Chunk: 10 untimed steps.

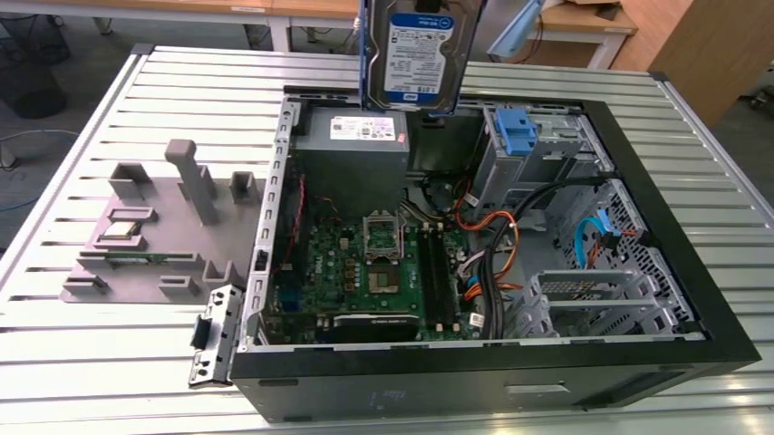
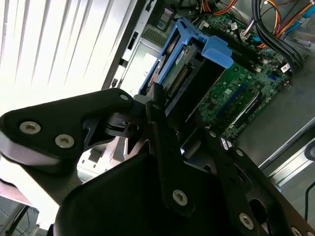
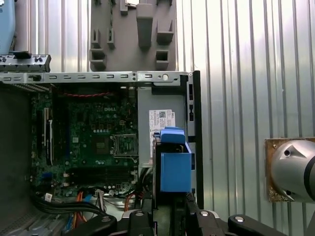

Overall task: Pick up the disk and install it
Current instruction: 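Pick up the disk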

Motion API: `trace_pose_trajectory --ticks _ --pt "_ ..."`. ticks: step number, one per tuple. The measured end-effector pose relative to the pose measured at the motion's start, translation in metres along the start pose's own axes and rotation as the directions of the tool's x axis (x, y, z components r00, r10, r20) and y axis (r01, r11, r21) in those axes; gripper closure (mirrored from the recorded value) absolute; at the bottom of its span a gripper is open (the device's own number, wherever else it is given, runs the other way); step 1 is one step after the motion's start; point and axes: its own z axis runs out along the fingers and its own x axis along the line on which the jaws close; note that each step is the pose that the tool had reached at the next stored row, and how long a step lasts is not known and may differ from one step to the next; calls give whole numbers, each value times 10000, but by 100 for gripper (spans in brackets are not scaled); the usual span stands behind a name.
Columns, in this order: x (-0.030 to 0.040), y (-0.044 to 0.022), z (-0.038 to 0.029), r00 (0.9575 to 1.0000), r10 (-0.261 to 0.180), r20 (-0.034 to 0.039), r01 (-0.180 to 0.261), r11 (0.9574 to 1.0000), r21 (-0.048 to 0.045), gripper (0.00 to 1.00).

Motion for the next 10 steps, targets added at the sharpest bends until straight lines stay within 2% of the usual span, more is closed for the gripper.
trace_pose_trajectory --ticks 10 --pt "82 -9 1 10000 -13 2 13 10000 -1 65"
